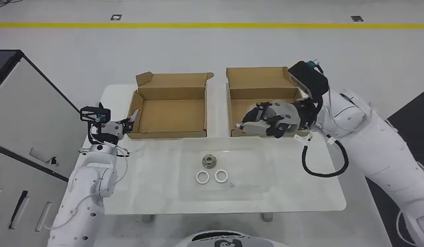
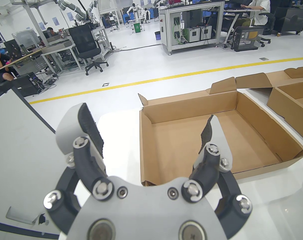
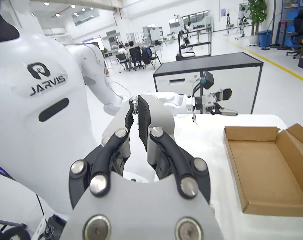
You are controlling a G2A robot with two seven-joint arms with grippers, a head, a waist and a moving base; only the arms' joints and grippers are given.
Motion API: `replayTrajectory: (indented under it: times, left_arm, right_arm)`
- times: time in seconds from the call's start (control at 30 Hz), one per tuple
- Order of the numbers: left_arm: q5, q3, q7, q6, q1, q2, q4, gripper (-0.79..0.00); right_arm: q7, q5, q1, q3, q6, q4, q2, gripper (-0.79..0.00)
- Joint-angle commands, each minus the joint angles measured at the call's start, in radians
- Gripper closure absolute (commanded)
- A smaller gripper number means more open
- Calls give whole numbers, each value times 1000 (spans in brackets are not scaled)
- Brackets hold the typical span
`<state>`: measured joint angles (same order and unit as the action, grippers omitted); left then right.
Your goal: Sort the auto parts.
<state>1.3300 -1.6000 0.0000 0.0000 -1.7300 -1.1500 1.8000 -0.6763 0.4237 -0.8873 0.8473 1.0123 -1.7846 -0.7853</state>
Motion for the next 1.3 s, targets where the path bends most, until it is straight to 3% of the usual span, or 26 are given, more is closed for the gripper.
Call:
replayTrajectory:
  times: [0.0, 0.2, 0.4, 0.87, 1.27]
  left_arm:
    - [0, 0, 0, 0, 0, 0, 0, -785]
    - [0, 0, 0, 0, 0, 0, 0, -785]
    - [0, 0, 0, 0, 0, 0, 0, -785]
    - [0, 0, 0, 0, 0, 0, 0, -785]
    - [0, 0, 0, 0, 0, 0, 0, -785]
  right_arm:
    - [-9, 65, 29, -16, 0, 4, -16, 0]
    - [-73, 268, 85, -30, 0, -6, -70, 0]
    - [-132, 431, 71, 7, 0, -33, -122, 0]
    - [-132, 573, -1, 80, 0, -103, -202, 0]
    - [-132, 616, -5, 63, 0, -128, -247, 0]
